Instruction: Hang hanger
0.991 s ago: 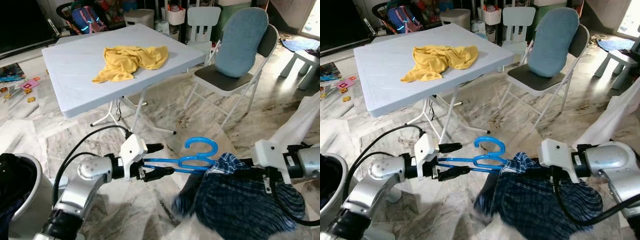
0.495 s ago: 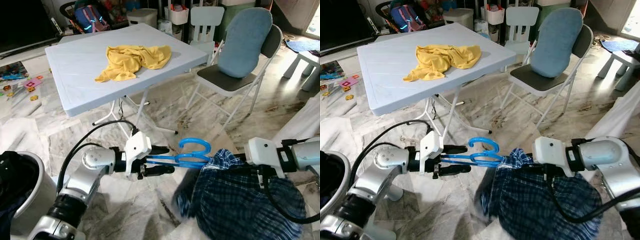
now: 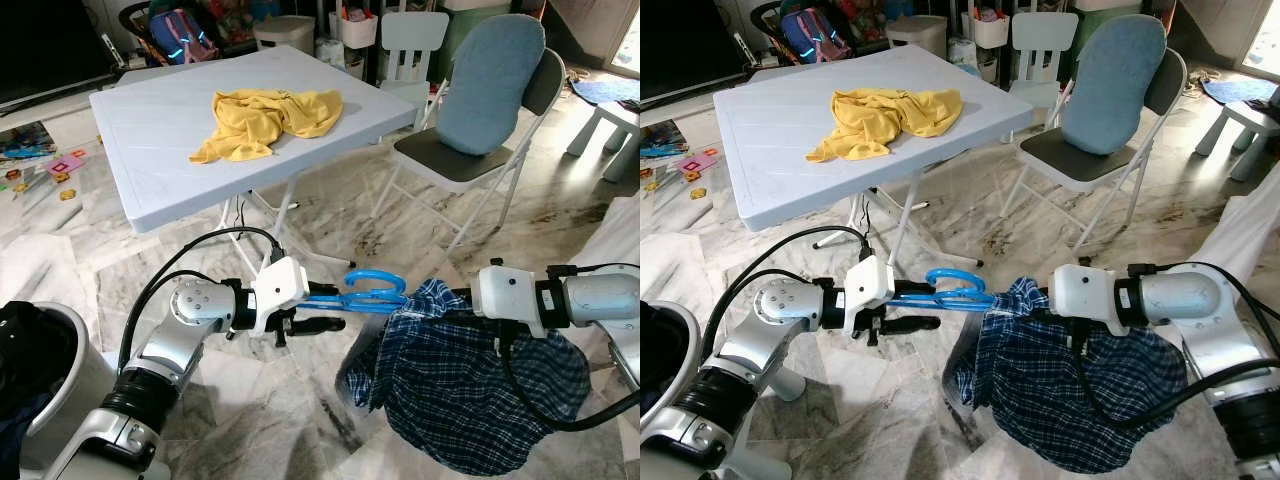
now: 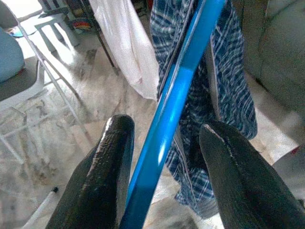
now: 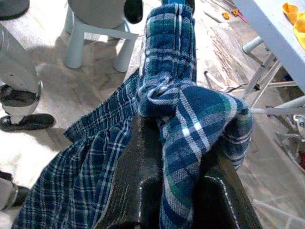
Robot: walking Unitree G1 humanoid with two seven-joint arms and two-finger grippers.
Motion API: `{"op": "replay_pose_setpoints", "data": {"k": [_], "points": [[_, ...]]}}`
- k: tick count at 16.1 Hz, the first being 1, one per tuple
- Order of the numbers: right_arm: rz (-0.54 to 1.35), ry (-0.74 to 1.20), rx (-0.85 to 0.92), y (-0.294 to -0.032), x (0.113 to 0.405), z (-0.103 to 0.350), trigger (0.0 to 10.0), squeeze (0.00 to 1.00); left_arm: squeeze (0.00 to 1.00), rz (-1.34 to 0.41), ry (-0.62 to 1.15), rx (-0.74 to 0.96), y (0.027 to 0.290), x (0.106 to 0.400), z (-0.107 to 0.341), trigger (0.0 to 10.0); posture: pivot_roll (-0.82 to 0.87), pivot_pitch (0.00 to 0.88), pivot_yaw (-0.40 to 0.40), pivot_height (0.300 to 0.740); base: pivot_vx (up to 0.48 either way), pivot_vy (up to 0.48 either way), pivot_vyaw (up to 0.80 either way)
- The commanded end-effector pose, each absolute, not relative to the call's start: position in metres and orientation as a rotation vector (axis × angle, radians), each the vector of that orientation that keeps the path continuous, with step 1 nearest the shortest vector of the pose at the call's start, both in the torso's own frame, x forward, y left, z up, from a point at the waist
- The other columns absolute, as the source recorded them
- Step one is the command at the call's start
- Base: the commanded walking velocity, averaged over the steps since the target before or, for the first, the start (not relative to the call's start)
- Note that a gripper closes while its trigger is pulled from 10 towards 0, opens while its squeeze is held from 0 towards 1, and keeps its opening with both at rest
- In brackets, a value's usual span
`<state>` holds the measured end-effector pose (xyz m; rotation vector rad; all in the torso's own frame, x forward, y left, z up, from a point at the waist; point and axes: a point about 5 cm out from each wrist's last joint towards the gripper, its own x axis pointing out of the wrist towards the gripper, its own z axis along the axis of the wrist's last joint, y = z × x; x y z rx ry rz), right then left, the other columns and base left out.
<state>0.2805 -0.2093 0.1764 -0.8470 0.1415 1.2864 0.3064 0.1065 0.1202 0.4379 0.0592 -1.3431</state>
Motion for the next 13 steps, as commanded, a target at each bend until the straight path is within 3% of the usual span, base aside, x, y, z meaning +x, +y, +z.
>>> {"op": "replay_pose_setpoints", "data": {"k": [1, 2, 3, 4, 5, 13], "points": [[1.271, 0.085, -0.878, -0.207, 0.285, 0.187, 10.0, 0.0, 1.0, -1.328, 0.054, 0.5, 0.11, 0.31, 0.122, 10.0, -0.25, 0.0, 0.031, 0.74, 0.0, 0.0, 0.0], [1.269, 0.084, -0.881, -0.208, 0.285, 0.187, 10.0, 0.0, 1.0, -1.334, 0.061, 0.505, 0.111, 0.311, 0.121, 10.0, -0.25, 0.0, 0.031, 0.74, 0.0, 0.0, 0.0], [1.267, 0.08, -0.888, -0.209, 0.286, 0.186, 10.0, 0.0, 0.0, -1.357, 0.084, 0.503, 0.113, 0.313, 0.121, 7.7, -0.26, 0.0, 0.03, 0.74, 0.0, 0.0, 0.0], [1.268, 0.081, -0.892, -0.209, 0.287, 0.185, 10.0, 0.0, 0.0, -1.363, 0.086, 0.509, 0.113, 0.313, 0.121, 3.3, -0.26, 0.0, 0.03, 0.74, 0.0, 0.0, 0.0], [1.274, 0.083, -0.902, -0.209, 0.286, 0.184, 10.0, 0.0, 0.0, -1.364, 0.083, 0.52, 0.113, 0.316, 0.122, 0.0, -0.26, 0.0, 0.031, 0.74, 0.0, 0.0, 0.0], [1.297, 0.104, -0.915, -0.21, 0.285, 0.178, 10.0, 0.0, 0.0, -1.391, 0.066, 0.565, 0.111, 0.321, 0.126, 0.0, -0.26, 0.0, 0.032, 0.74, 0.0, 0.0, 0.0]]}}
